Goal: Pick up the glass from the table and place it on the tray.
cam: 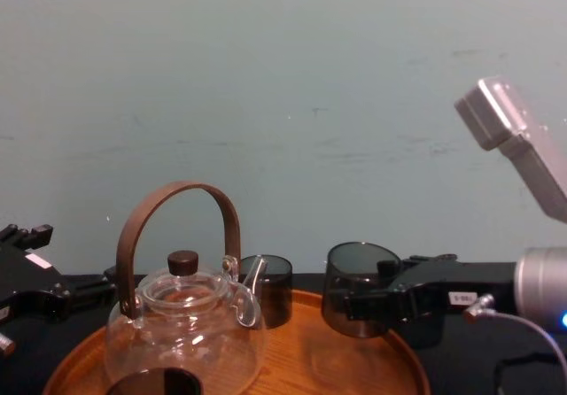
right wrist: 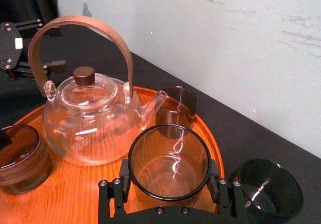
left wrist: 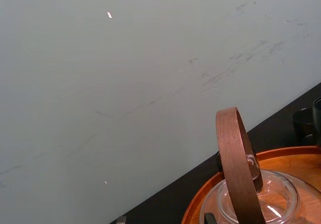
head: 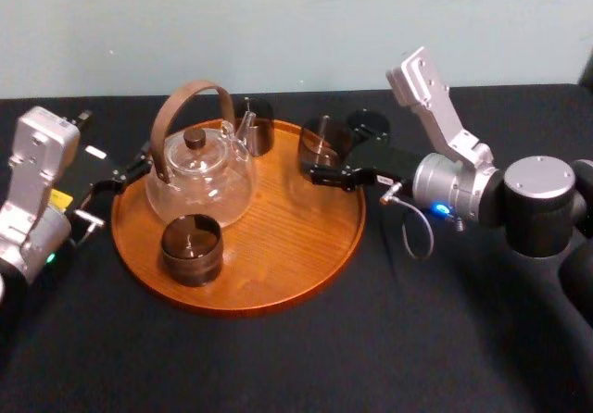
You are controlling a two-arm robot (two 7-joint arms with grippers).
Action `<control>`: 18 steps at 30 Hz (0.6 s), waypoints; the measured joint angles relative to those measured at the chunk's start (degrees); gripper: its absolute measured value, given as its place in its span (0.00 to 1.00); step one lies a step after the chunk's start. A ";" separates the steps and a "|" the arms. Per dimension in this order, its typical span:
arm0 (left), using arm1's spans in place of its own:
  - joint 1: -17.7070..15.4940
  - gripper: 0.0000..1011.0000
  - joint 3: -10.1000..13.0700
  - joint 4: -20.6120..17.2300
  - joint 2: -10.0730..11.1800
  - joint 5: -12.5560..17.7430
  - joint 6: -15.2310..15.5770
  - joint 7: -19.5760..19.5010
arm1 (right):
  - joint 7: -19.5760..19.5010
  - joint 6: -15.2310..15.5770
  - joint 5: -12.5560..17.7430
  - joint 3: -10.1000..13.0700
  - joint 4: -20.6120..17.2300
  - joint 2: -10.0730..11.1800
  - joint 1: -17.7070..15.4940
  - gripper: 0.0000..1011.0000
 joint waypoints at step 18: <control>0.00 0.99 0.00 0.00 0.00 0.00 0.00 0.00 | 1.45 -3.70 -3.09 -1.02 7.56 -4.71 2.91 0.89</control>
